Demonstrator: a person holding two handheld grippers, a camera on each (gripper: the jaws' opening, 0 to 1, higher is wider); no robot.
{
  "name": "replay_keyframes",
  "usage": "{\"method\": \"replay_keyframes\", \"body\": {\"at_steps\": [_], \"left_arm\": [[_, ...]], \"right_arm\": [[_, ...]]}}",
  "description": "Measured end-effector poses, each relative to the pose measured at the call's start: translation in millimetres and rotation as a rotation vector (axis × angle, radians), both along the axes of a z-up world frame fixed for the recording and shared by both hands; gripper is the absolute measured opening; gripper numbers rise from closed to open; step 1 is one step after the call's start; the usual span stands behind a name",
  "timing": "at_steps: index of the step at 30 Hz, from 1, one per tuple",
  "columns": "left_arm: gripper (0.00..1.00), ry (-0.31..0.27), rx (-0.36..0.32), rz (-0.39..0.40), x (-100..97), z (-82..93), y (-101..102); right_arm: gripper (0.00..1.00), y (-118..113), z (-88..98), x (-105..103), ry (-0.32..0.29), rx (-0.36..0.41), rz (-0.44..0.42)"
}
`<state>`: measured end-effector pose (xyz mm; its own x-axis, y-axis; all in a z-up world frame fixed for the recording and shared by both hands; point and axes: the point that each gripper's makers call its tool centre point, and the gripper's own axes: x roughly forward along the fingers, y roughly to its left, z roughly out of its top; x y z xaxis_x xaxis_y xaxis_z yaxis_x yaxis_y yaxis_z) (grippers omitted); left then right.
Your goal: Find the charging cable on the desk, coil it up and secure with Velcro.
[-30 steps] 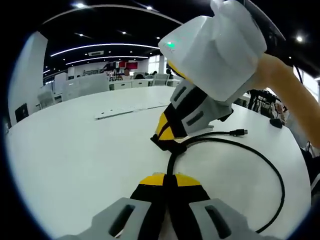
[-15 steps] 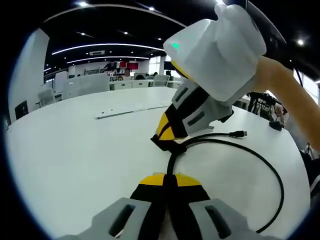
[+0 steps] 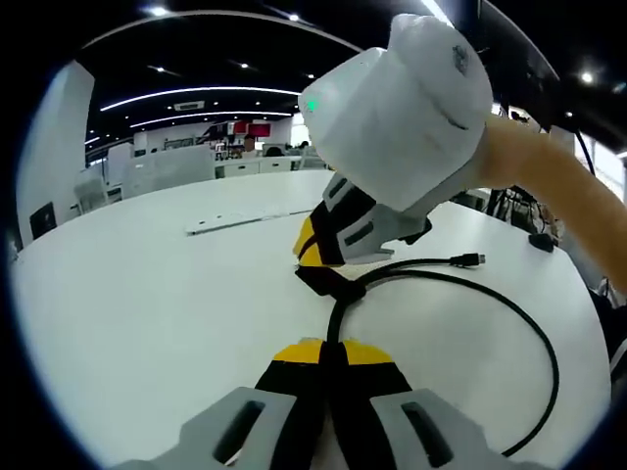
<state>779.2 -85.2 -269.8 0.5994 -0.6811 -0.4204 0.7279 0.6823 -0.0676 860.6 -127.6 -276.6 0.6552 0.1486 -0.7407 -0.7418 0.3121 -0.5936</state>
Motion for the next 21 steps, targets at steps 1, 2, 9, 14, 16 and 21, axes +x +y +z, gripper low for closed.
{"method": "replay_keyframes", "body": {"at_steps": [1,2,9,14,16,21], "left_arm": [[0.06,0.0,0.0,0.0,0.0,0.0,0],[0.06,0.0,0.0,0.0,0.0,0.0,0],[0.06,-0.006,0.012,-0.001,0.1,0.0,0],[0.06,-0.008,0.016,-0.003,0.3,-0.1,0],[0.06,-0.009,0.017,-0.003,0.5,-0.3,0],[0.06,-0.01,0.022,-0.003,0.9,-0.7,0]], "right_arm": [[0.03,-2,-0.7,4,-0.015,-0.004,-0.009],[0.03,-4,-1.0,9,-0.031,-0.011,-0.025],[0.03,-3,1.8,8,0.001,0.031,-0.02],[0.05,7,16.1,-2,0.048,0.212,-0.04],[0.08,9,23.4,-5,0.088,0.357,-0.103],[0.08,-4,32.5,-7,0.119,0.472,-0.131]]}}
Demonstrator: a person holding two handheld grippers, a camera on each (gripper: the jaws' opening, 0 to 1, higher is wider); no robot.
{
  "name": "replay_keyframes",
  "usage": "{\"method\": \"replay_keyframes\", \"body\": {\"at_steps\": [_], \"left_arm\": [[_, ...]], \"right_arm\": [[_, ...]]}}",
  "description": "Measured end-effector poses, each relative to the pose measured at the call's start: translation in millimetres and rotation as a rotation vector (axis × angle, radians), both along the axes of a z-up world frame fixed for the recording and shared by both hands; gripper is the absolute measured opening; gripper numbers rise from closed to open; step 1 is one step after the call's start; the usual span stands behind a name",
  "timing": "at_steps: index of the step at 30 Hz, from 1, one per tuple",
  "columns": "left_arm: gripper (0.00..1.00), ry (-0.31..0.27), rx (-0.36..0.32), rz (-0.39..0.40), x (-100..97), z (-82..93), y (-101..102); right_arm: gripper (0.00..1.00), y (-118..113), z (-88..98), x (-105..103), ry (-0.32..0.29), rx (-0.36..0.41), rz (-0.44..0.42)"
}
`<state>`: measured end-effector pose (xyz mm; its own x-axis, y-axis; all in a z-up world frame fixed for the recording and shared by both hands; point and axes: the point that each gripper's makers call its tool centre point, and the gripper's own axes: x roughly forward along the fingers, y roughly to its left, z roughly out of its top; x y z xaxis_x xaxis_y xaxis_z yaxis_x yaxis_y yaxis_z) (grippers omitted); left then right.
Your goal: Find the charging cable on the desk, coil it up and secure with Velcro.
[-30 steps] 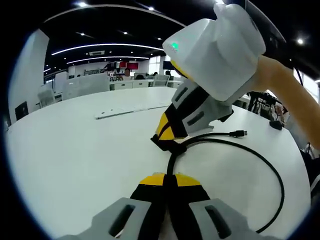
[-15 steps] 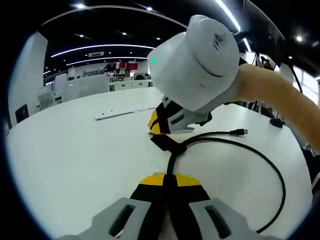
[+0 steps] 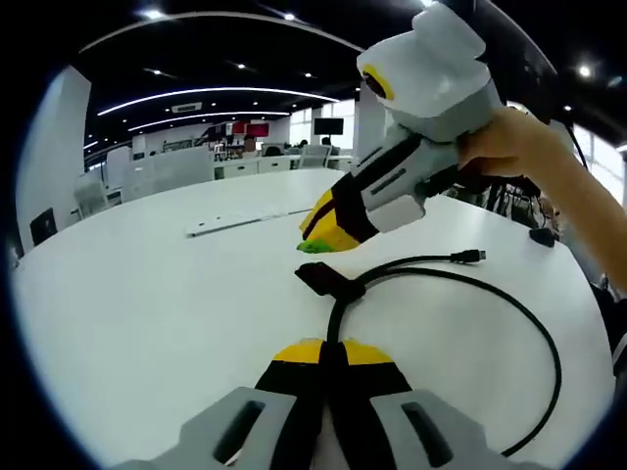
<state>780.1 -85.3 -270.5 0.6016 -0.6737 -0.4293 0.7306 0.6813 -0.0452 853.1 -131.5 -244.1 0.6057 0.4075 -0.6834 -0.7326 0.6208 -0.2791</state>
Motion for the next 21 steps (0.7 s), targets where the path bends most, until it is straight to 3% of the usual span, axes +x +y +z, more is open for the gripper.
{"method": "replay_keyframes", "body": {"at_steps": [3,4,6,10,15,19,21], "left_arm": [[0.06,0.0,0.0,0.0,0.1,-0.3,0],[0.06,0.0,0.0,0.0,0.1,-0.3,0],[0.06,0.0,0.0,0.001,0.1,-0.5,-1],[0.06,0.0,-0.001,0.002,-0.2,-0.6,-1],[0.06,-0.001,-0.002,0.001,-0.5,-0.8,-1],[0.06,-0.003,-0.001,0.003,-0.9,-0.7,-1],[0.06,-0.003,0.0,0.003,-1.1,-0.7,-1]], "right_arm": [[0.22,-7,-0.4,-6,0.026,0.011,-0.013],[0.25,-5,-2.5,-12,0.064,0.03,-0.003],[0.21,-5,-1.3,-16,0.069,0.031,0.0],[0.21,-12,-6.7,-22,0.055,-0.101,0.037],[0.2,-4,-10.8,-29,0.075,-0.094,0.051],[0.22,-8,-18.8,-30,0.074,-0.17,0.053],[0.21,-4,-17.0,-30,0.079,-0.143,0.057]]}}
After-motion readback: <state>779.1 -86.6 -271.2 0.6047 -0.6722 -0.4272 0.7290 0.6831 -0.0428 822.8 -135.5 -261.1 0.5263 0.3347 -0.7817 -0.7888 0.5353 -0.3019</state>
